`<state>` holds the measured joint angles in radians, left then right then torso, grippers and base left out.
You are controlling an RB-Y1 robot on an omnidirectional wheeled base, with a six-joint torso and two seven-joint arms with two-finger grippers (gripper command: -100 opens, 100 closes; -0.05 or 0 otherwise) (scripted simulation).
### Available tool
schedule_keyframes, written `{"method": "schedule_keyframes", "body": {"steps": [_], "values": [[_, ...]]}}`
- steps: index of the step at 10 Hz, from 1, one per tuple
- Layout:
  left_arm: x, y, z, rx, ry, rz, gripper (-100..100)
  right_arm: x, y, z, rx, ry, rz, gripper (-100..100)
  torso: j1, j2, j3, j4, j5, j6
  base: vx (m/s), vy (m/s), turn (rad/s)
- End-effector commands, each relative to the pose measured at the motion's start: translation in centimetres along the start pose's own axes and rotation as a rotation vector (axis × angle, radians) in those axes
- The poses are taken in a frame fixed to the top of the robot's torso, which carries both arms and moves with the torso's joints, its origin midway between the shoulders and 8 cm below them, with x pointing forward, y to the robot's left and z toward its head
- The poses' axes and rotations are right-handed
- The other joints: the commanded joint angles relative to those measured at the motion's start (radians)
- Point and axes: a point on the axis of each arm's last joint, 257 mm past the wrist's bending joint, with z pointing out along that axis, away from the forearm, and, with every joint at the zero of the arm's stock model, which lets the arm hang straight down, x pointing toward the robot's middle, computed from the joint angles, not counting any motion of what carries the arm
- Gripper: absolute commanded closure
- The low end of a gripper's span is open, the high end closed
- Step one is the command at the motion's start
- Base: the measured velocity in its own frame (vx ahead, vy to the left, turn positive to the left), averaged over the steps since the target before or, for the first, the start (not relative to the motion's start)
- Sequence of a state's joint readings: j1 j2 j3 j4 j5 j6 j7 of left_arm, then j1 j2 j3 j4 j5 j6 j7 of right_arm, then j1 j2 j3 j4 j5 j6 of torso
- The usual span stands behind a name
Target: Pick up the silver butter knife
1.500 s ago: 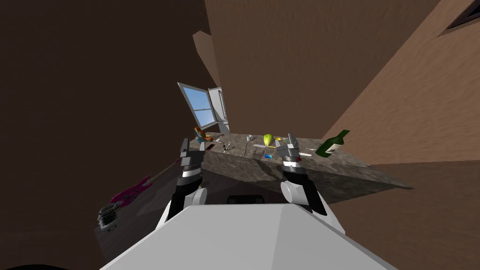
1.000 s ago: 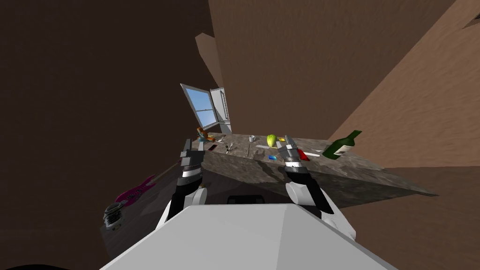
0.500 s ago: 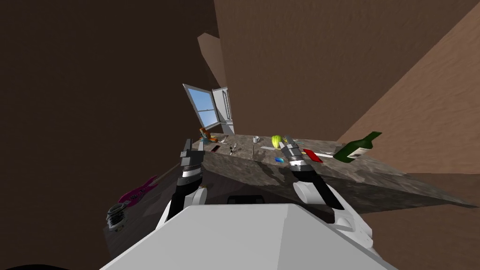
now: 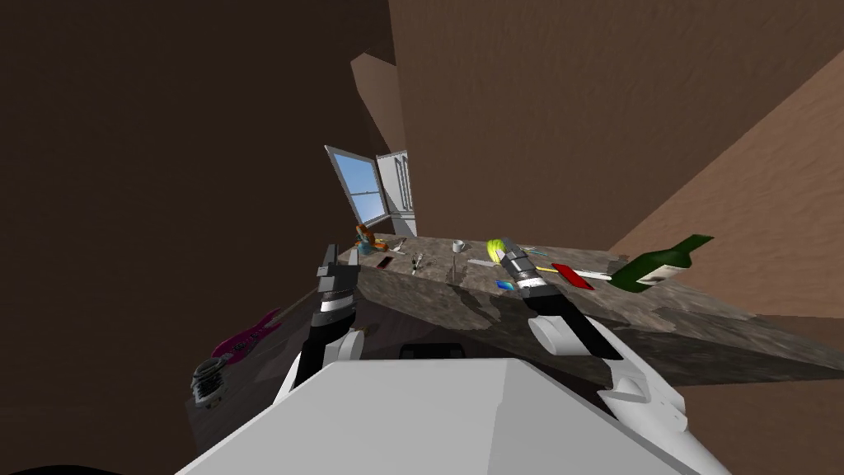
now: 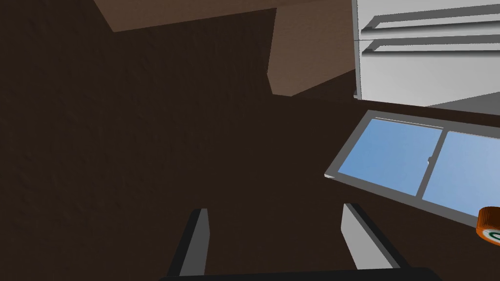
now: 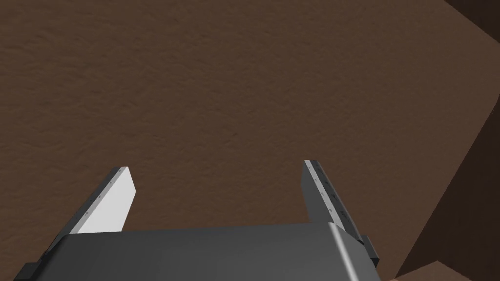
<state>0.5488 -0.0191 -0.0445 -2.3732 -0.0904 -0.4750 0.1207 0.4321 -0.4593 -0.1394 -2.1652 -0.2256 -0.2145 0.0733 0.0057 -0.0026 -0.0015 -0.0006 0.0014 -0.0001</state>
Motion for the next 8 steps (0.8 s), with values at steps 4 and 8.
{"method": "schedule_keyframes", "body": {"steps": [4,8], "values": [[0.0,0.0,0.0,0.000,0.000,0.000,0,-1.7,-2.6,0.3,0.086,0.057,-0.137,-100,0.001,0.000,0.000,0.000,0.000,0.000,0.042,0.111,0.041],[0.0,0.0,0.0,0.000,0.000,0.000,0,-3.1,-6.3,-0.3,0.196,0.111,-0.246,-100,0.001,-0.001,0.000,0.000,0.000,0.000,0.054,0.111,0.067]]}}
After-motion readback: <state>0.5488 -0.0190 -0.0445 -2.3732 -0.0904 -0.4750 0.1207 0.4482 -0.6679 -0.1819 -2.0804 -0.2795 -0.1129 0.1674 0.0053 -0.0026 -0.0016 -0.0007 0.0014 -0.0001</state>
